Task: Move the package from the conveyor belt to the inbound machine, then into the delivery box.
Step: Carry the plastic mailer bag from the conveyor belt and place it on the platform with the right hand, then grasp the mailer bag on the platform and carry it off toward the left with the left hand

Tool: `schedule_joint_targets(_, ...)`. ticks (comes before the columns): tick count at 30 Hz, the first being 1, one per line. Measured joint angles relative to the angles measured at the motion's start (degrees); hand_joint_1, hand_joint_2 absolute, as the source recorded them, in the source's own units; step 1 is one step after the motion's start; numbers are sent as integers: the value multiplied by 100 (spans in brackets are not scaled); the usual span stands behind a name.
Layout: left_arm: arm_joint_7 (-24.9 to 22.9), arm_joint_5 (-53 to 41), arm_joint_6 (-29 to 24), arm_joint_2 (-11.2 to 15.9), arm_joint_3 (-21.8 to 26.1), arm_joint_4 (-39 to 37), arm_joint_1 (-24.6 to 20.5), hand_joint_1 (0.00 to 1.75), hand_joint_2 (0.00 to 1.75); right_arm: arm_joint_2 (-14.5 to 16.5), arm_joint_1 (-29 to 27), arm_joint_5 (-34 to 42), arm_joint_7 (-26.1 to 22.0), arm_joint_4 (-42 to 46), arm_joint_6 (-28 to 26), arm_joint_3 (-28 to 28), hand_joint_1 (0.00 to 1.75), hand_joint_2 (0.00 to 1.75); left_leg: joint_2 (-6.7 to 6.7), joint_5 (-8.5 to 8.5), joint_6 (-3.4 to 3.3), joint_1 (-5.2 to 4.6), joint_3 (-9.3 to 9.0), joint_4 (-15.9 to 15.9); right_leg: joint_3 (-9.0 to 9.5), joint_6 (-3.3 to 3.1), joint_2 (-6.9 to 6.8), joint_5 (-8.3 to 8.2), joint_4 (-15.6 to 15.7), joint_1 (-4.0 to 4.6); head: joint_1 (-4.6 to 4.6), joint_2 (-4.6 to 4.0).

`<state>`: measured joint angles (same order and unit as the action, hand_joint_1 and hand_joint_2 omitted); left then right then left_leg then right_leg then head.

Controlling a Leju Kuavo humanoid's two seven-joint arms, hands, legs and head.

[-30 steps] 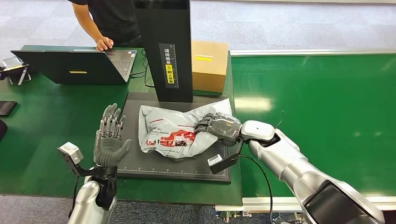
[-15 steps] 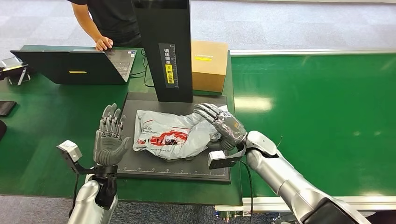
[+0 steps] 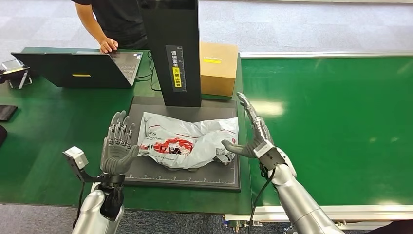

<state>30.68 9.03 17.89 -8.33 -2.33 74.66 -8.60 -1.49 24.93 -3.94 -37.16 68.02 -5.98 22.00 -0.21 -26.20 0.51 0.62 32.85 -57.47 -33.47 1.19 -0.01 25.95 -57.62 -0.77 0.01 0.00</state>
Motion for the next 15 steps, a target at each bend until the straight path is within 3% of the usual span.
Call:
schedule_joint_targets(8, -15, -140, -288, 10, 11, 21, 82, 0, 175, 314, -910, -228, 114, 1094, 294, -1033, 0, 175, 0, -1, 0, 0, 1, 1, -1, 0, 0, 1, 0, 0, 0, 0)
schedule_joint_targets(15, -34, -254, -67, -19, 25, 75, 155, 0, 175, 693, -1435, -362, 320, 1588, 660, -1688, 0, 175, 0, -1, 0, 0, 0, 1, -1, 0, 0, 1, 0, 0, 0, 0)
